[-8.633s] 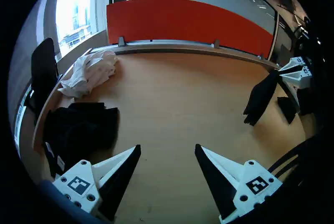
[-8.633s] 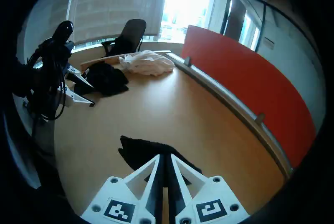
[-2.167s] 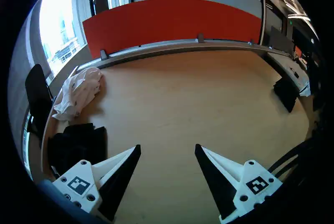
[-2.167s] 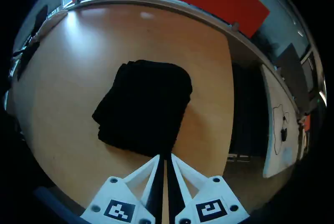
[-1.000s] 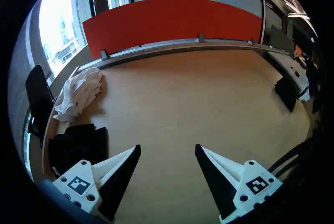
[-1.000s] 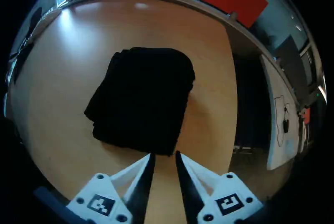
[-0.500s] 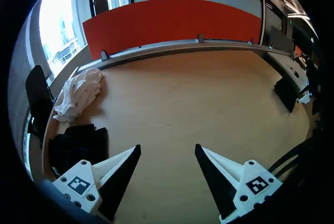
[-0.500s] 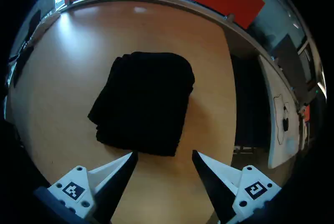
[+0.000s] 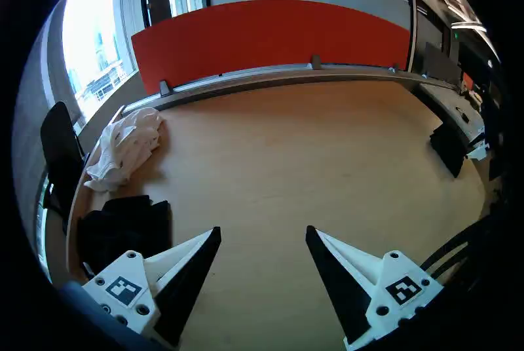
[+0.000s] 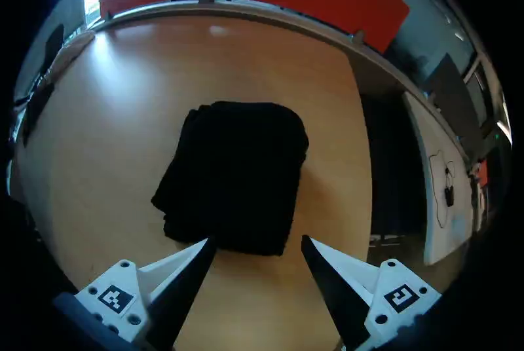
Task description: Fold towel
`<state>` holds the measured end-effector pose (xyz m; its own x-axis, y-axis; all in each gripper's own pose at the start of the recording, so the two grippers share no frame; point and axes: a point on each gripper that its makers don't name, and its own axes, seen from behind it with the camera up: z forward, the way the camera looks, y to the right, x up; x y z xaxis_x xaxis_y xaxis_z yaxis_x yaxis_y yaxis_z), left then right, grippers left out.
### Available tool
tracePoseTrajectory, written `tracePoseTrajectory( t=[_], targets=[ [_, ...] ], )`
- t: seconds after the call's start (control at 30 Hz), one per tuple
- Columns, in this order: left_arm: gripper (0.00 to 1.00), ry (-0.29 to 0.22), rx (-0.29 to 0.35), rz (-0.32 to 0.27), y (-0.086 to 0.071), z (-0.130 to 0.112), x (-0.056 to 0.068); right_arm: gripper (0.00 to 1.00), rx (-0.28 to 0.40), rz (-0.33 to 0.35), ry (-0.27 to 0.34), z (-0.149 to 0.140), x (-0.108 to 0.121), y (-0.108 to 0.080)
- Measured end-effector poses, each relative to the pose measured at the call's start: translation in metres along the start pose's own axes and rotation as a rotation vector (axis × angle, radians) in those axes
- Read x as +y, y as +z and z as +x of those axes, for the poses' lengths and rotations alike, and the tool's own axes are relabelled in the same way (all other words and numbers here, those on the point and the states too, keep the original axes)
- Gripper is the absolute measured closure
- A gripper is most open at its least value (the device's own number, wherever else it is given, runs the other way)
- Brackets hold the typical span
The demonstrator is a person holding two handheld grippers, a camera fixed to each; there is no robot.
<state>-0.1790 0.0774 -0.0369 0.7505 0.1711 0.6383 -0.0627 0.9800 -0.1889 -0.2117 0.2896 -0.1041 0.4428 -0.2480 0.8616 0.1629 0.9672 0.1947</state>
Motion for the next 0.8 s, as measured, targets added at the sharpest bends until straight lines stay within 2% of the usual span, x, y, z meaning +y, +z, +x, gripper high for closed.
tracePoseTrajectory(
  t=[0.27,0.53,0.67,0.8],
  targets=[
    [0.04,0.001,0.004,0.0,-0.001,0.001,-0.001,0.0,0.106,0.013,0.089,0.03,-0.008,0.0],
    [0.04,0.0,0.008,0.001,-0.002,0.003,-0.001,0.0,0.212,-0.001,0.181,0.056,-0.01,-0.004],
    [0.04,-0.002,0.009,0.0,-0.002,0.004,0.0,0.0,0.241,0.0,0.223,0.062,-0.012,-0.006],
    [0.04,-0.001,0.01,0.0,-0.002,0.005,0.0,0.0,0.25,-0.004,0.24,0.062,-0.013,-0.005]
  ],
)
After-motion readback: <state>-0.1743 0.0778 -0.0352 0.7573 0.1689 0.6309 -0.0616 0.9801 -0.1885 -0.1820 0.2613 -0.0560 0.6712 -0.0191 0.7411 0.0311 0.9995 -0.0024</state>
